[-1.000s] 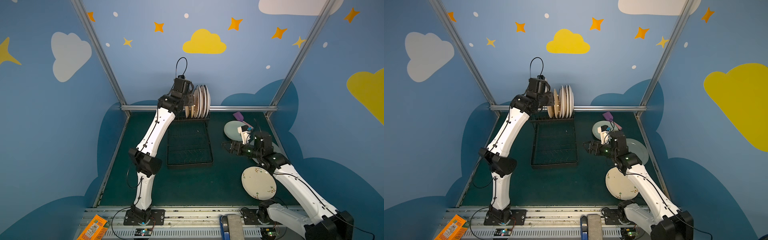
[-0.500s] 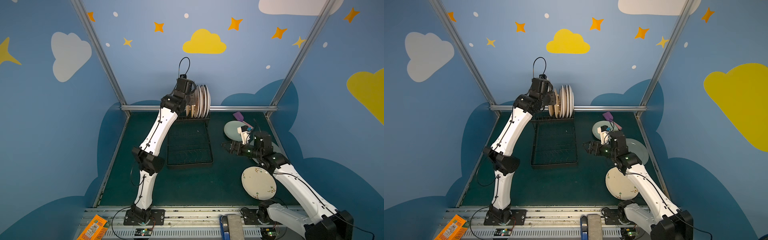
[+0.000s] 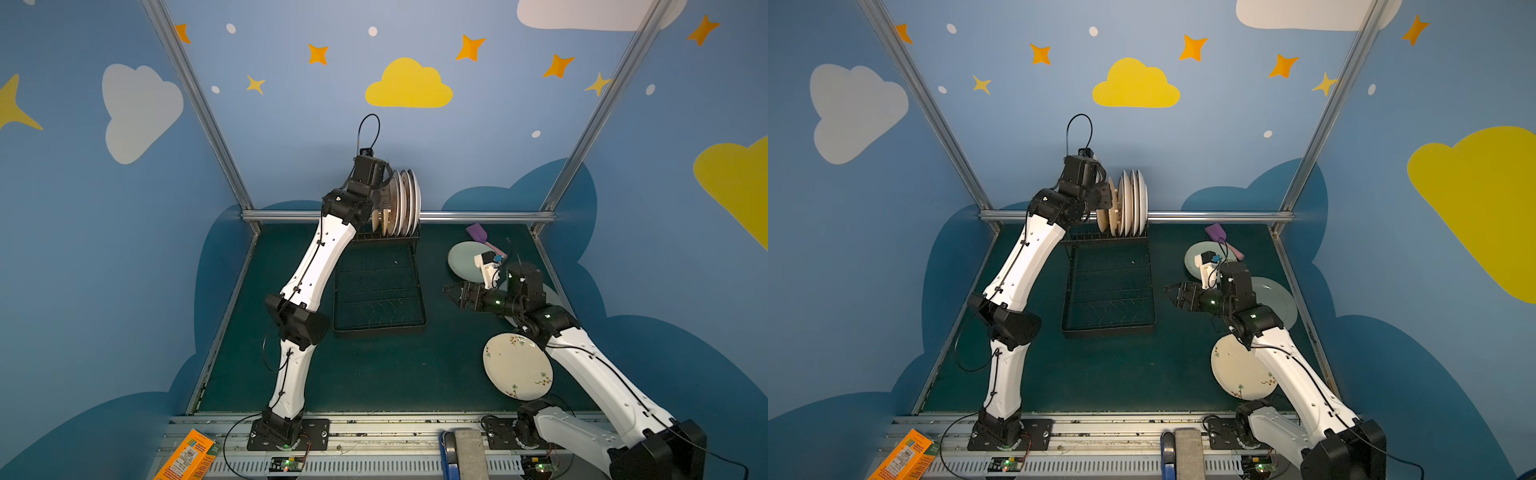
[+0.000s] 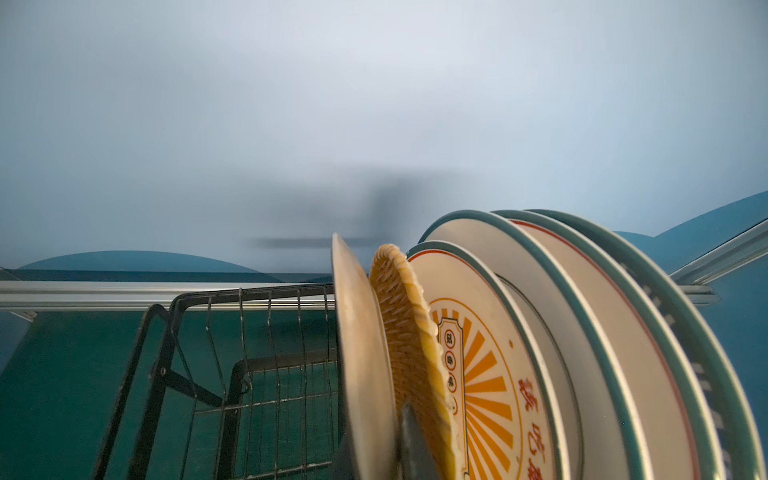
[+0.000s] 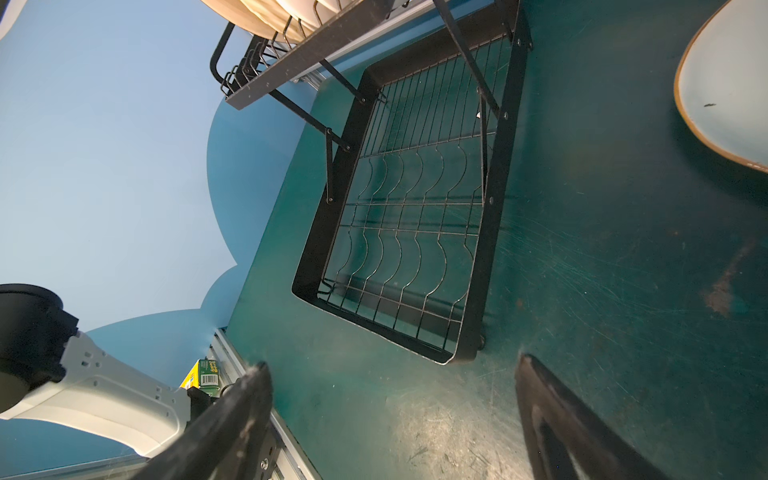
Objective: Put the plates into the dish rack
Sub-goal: 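Lower the navy plate into the rack slot in front of the wicker plate, then open the left gripper and withdraw it while the right gripper reaches the sunflower plate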
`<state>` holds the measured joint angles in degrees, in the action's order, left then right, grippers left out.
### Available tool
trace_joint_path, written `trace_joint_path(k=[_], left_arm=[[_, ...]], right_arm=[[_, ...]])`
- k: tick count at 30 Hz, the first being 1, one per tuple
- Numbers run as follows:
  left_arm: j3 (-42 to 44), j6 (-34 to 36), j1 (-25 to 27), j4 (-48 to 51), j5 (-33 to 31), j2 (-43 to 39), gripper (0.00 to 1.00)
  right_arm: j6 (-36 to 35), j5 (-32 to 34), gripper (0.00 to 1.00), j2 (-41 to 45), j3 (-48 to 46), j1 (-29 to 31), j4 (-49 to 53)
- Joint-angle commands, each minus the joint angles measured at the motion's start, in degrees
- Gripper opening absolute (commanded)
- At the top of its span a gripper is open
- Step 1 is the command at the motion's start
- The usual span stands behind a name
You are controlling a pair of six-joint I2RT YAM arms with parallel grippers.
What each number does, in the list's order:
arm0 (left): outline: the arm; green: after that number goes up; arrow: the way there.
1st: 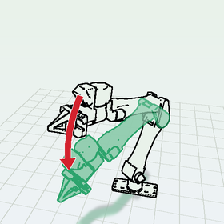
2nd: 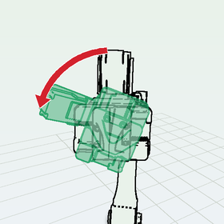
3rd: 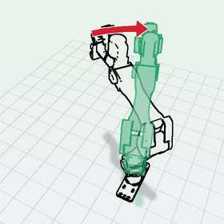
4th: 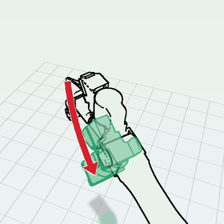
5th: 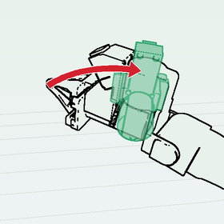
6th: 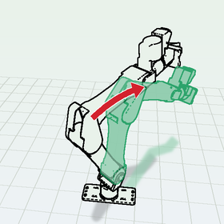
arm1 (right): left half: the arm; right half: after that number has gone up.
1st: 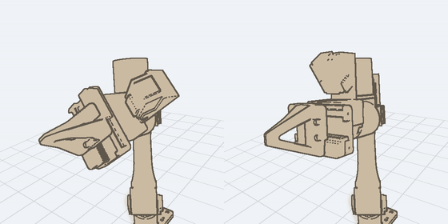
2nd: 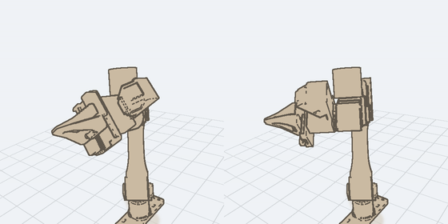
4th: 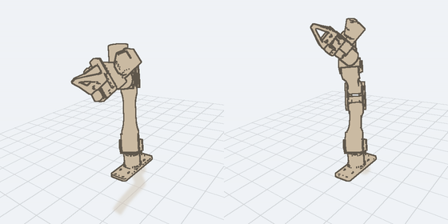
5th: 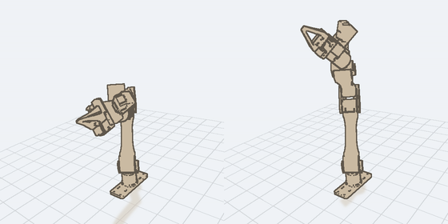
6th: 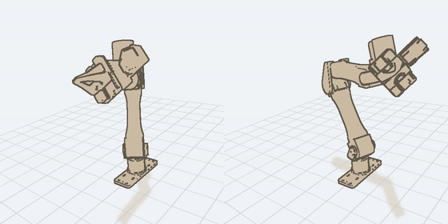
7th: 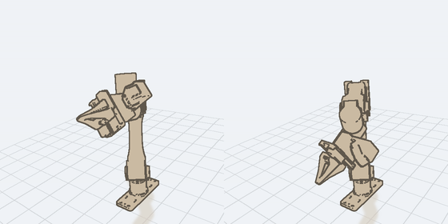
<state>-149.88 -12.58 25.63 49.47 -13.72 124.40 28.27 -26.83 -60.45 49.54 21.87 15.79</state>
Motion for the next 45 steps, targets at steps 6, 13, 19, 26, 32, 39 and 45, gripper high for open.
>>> trace_joint_path(k=[6, 13, 19, 26, 32, 39, 45], left_arm=[[-1.0, -0.6, -0.3, -0.9, 1.9, 0.7, 0.21], [-1.0, -1.3, -0.4, -0.6, 2.0, 0.3, 0.21], [-1.8, -1.7, -0.4, -0.5, 2.5, -0.4, 0.25], [-2.8, -2.1, -1.0, 0.8, 2.2, -2.2, 0.33], [-2.8, -4.0, -2.9, 1.8, 7.1, -6.2, 0.39], [8.2, -7.0, -5.3, 0.9, 22.8, -19.1, 0.63], [49.3, -14.9, -10.8, -22.7, 35.1, -46.0, 1.00]], right_arm=[[0.1, -0.2, 0.89, 0.9, 0.3, 0.3, 1.2], [0.3, -0.3, 0.89, 1.3, 0.2, 0.3, 1.2], [0.3, -0.1, 0.89, 1.5, 0.2, 0.3, 1.3], [-0.6, 0.9, 0.89, 1.2, 1.6, 0.3, 2.6], [-1.6, 5.4, 0.89, 1.3, 2.5, -0.4, 4.6], [4.0, 6.0, 0.90, -2.3, 0.4, -7.6, -1.6], [9.2, 5.8, 0.90, -8.7, -2.8, -13.5, -10.8]])
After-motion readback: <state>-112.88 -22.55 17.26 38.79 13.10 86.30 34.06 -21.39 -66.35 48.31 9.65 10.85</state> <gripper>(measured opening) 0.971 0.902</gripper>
